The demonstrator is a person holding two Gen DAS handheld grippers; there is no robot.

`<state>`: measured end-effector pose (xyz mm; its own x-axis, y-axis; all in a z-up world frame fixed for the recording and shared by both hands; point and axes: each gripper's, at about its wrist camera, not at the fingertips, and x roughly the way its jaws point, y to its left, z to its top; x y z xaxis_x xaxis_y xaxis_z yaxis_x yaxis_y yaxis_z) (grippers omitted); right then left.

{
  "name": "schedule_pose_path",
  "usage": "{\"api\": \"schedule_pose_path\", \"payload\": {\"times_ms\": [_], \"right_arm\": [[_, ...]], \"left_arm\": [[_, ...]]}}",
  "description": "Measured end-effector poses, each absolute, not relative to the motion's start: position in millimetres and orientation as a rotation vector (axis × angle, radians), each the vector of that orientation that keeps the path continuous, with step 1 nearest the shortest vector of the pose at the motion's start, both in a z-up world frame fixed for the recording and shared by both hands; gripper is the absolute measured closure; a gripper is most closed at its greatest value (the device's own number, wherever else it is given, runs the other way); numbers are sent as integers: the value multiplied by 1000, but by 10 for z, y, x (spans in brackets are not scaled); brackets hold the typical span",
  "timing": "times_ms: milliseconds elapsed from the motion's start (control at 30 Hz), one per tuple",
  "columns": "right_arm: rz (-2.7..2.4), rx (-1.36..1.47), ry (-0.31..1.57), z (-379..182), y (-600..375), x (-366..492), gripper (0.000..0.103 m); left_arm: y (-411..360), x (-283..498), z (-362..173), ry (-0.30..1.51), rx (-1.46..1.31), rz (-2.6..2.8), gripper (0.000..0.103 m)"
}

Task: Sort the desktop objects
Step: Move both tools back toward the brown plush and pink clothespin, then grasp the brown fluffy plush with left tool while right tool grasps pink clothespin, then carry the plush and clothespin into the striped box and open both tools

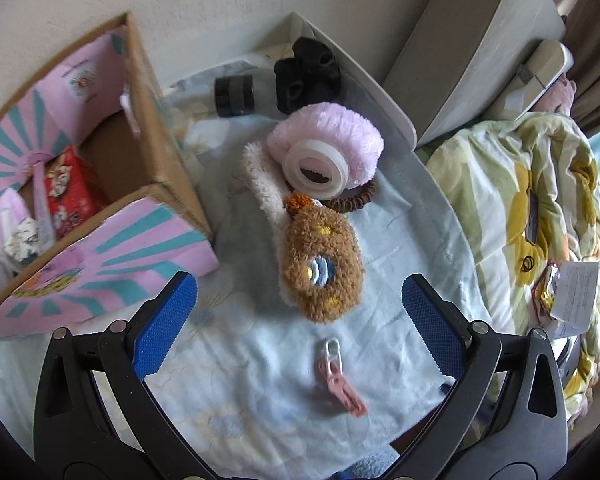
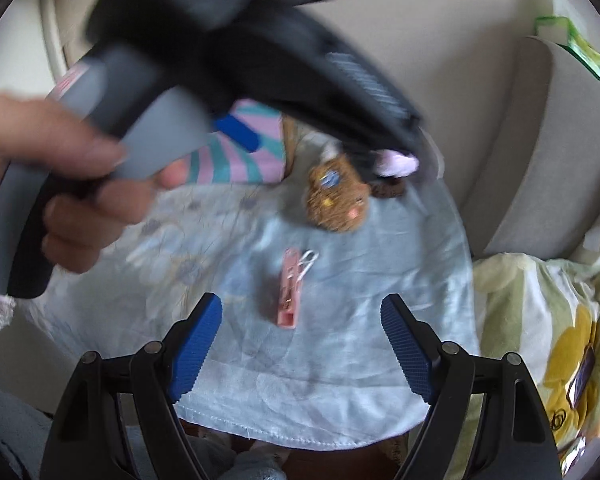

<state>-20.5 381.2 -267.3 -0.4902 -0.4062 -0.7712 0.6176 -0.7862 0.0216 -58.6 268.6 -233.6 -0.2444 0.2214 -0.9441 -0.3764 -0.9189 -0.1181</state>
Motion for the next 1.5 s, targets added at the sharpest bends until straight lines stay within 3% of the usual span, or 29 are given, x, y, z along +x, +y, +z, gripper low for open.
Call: {"api": "schedule_pose_path", "payload": {"times_ms": [167, 300, 433, 567, 633, 700, 733, 767, 900, 1500], "right_arm": [[-2237, 1040, 420, -2806, 3657, -204, 24], [-2218, 1048, 414, -2884, 3598, -283, 42], [-2216, 1080, 396, -2963, 3584, -383, 49], [-2210, 1092, 395, -2998, 3584, -431, 67], [-2215, 1086, 423, -3000, 3571, -425, 70], [-2212, 1084, 435, -2989, 3567, -422, 77], [-2218, 1080, 441, -2979, 3569, -420, 80], [-2225, 1078, 445, -2969, 3574, -420, 86], [-2246, 1075, 443, -2930, 3615, -434, 90], [-2318, 1090, 350, -2635, 3848, -362, 93]], "left_arm": [[2749, -661, -2478, 189, -1657, 2201, 1], [2749, -717, -2560, 165, -1680, 2196, 6], [2743, -757, -2645, 147, -1707, 2180, 16], [2693, -776, -2711, 83, -1733, 2148, 30], [2670, -760, -2706, 50, -1725, 2138, 40], [2673, -745, -2688, 32, -1715, 2114, 59], [2683, -737, -2671, 23, -1707, 2106, 63], [2700, -725, -2653, 33, -1701, 2107, 64], [2726, -706, -2624, 40, -1691, 2107, 66], [2538, -546, -2348, 23, -1623, 2103, 71]]}}
